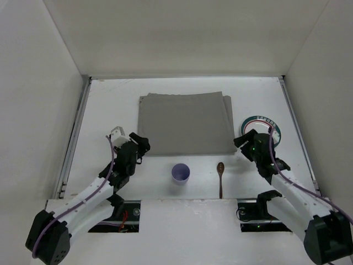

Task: Set the dinner table for one person

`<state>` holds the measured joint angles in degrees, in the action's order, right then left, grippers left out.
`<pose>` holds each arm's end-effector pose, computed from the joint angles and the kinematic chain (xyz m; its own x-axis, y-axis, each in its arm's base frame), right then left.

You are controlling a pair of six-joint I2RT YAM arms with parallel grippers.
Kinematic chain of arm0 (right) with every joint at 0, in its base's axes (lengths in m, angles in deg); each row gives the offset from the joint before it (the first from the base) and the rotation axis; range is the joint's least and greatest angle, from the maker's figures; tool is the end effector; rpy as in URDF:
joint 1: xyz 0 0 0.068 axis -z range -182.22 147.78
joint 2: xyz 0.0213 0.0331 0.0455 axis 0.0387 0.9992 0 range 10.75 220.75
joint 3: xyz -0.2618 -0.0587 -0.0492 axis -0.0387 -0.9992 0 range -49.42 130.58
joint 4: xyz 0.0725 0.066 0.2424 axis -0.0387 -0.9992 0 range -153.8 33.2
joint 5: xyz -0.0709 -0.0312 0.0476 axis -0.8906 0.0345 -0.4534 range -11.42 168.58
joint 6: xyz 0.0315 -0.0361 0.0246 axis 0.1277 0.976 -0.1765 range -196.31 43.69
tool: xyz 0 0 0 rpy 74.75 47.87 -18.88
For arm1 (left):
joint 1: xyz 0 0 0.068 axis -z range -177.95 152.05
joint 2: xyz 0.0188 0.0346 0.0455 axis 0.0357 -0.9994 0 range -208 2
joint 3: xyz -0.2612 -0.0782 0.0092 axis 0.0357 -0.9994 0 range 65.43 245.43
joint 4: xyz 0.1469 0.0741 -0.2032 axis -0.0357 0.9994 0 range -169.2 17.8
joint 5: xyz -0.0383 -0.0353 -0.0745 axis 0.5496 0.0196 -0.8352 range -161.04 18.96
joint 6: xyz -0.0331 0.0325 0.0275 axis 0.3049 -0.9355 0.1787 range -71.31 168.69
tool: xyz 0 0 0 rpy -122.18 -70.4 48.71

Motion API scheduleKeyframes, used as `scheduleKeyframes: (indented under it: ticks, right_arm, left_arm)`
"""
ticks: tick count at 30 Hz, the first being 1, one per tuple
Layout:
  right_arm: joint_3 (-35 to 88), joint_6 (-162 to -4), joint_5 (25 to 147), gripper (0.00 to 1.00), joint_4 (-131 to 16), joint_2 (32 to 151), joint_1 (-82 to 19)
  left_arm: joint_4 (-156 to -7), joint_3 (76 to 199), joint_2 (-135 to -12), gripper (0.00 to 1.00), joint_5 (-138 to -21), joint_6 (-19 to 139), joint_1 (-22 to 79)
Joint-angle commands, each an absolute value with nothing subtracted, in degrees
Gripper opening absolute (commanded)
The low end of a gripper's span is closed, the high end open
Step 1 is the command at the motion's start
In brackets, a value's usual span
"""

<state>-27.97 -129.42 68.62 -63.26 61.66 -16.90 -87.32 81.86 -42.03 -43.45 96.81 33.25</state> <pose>0.1803 0.0408 0.1861 -0.4322 0.7010 -0.5673 0.3853 0.7123 0.5867 0.1579 -0.0764 0.2014 -0.2543 -0.6175 -0.7443 -0.1552 0.7857 -0.5988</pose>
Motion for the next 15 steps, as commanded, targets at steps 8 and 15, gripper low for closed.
scheduleKeyframes:
  ticks: [8,15]
  right_arm:
    - [-29.6,-133.2,58.1,0.66,-72.9,41.1,-1.1]
    - [-31.5,-129.8,63.7,0.64,-69.6,46.3,10.6]
  left_arm:
    - [-116.4,82.0,-53.6,0.53,-39.0,83.8,48.8]
    - [-125.4,79.5,-57.6,0.54,-36.1,80.4,51.1]
